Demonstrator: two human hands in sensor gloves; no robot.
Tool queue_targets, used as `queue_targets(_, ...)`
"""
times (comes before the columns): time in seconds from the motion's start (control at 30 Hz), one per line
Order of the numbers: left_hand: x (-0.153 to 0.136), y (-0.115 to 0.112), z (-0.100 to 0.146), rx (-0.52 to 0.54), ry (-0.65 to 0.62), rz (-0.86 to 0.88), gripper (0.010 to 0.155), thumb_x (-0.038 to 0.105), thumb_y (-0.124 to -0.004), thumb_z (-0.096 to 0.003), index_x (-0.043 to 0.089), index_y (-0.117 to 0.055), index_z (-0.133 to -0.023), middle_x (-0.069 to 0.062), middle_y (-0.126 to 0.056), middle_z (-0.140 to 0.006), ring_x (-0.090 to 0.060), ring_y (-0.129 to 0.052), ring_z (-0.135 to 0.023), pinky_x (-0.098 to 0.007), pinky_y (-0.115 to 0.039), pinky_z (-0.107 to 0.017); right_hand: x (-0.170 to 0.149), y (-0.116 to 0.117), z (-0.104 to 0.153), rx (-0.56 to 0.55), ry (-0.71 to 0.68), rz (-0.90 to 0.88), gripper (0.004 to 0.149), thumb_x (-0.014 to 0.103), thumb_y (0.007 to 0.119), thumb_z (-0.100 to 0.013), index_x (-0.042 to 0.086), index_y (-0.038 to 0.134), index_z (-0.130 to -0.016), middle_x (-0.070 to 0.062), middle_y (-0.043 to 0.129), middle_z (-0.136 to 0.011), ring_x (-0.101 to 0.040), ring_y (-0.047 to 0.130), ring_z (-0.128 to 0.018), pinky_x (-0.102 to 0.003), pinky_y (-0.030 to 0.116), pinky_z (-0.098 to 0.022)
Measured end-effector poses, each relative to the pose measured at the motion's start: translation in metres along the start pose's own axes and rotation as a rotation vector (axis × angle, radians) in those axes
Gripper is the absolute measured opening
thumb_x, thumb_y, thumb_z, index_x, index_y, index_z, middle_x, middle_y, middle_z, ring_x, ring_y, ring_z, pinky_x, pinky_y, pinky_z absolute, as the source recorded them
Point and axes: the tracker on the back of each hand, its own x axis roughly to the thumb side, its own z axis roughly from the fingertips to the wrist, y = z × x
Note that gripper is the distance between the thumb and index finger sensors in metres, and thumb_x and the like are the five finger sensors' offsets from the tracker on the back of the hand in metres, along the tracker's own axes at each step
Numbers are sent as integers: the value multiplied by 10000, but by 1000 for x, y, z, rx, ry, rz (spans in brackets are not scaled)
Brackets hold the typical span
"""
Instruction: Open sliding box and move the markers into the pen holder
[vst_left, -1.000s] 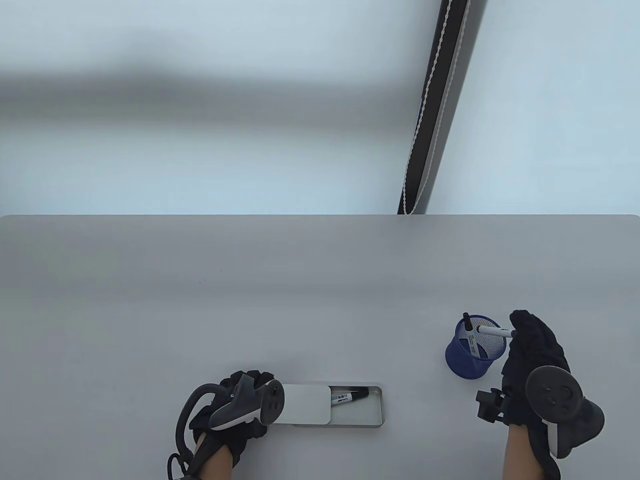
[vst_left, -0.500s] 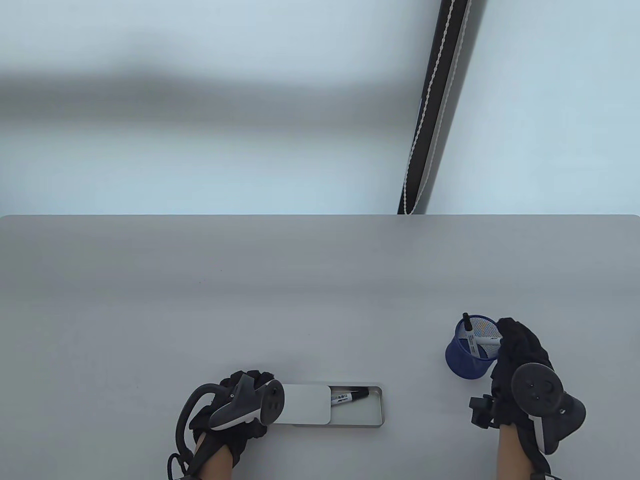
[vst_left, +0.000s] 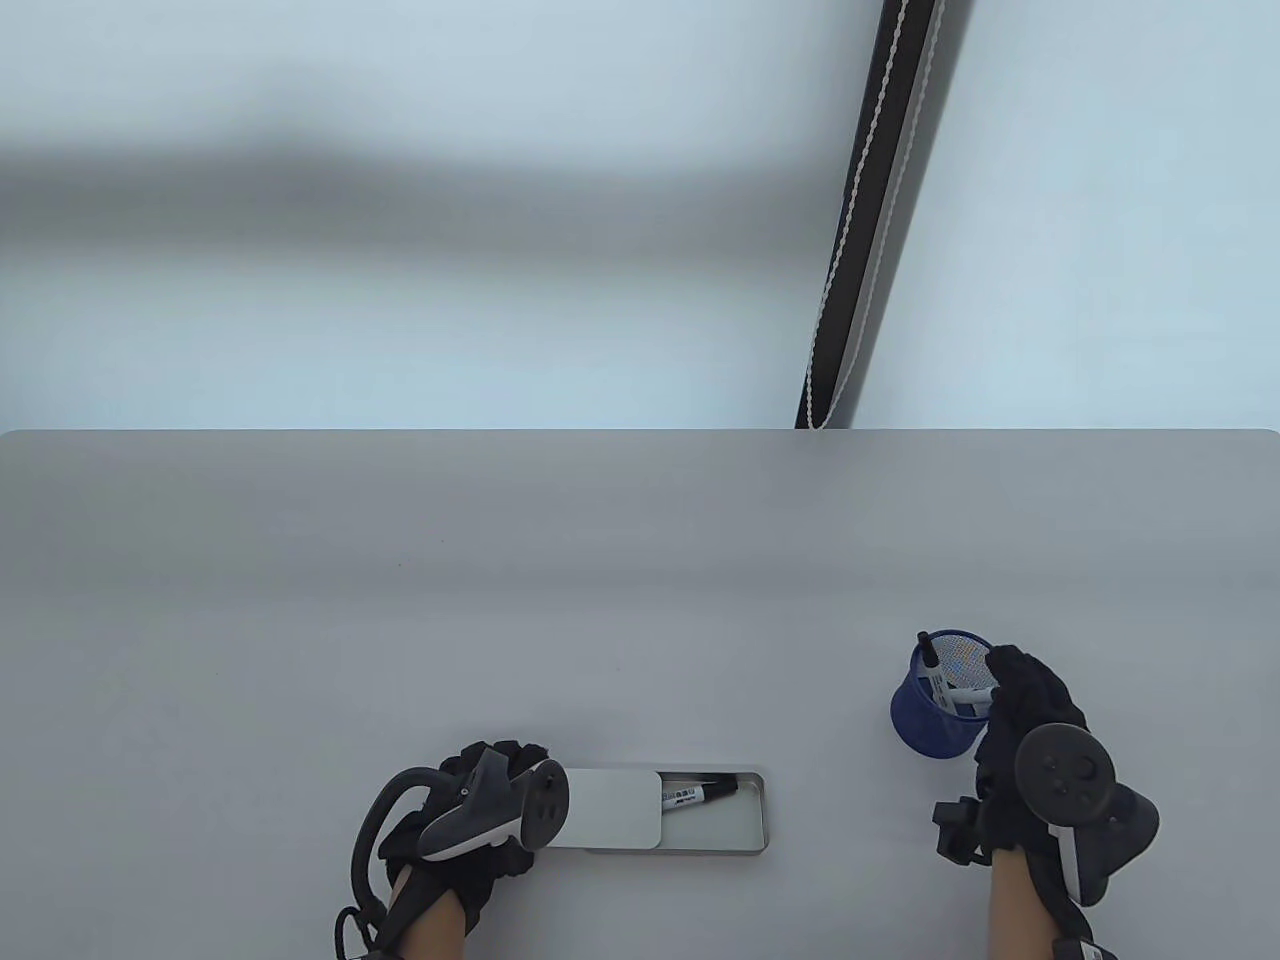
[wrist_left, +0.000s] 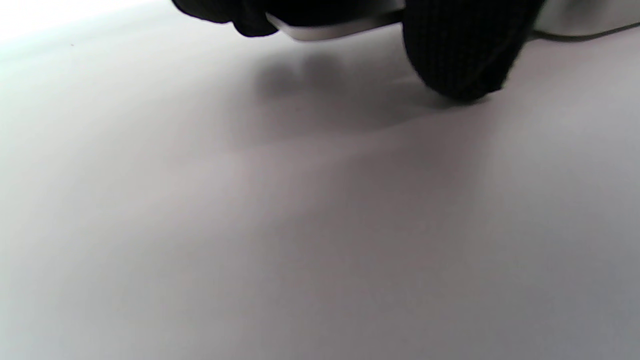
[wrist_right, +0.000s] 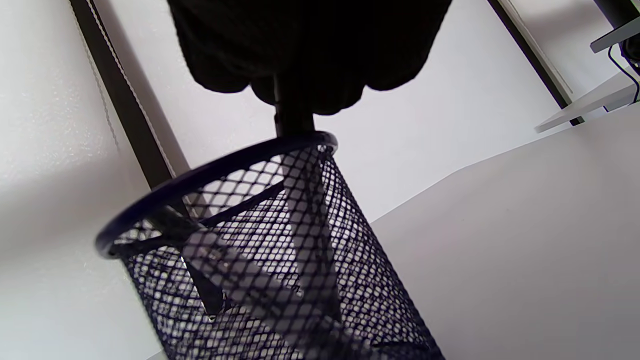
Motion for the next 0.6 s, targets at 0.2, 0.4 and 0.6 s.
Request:
queue_targets(0.2, 0, 0, 0, 0, 0, -2, 785, 617, -702, -426, 353, -319, -1059, 58, -429, -1171, -222, -556, -1106, -383, -583, -841, 2, 0, 0, 5, -1, 4, 424, 230, 785, -422, 325, 781, -836, 23, 794, -897, -217, 848, -798, -386, 716, -634)
queue_targets(0.4, 1, 0, 0, 0, 1, -3, 786, 617, -702, -426, 351, -319, -1059, 56, -429, -1171, -222, -556, -1106, -384, -581, -841, 15, -6, 2, -5, -42, -9, 519, 259, 774, -433, 287, 651, -936, -30, 641, -992, -291, 687, -899, -437, 597, -688)
queue_targets(0.6, 1, 0, 0, 0, 1, -5, 786, 616, -702, -426, 351, -319, -1059, 57, -429, -1171, -222, -557, -1105, -384, -582, -841, 47, -13, 13, -28, -176, -2, 558, 279, 764, -442, 272, 584, -970, -51, 555, -1026, -314, 607, -931, -449, 541, -708)
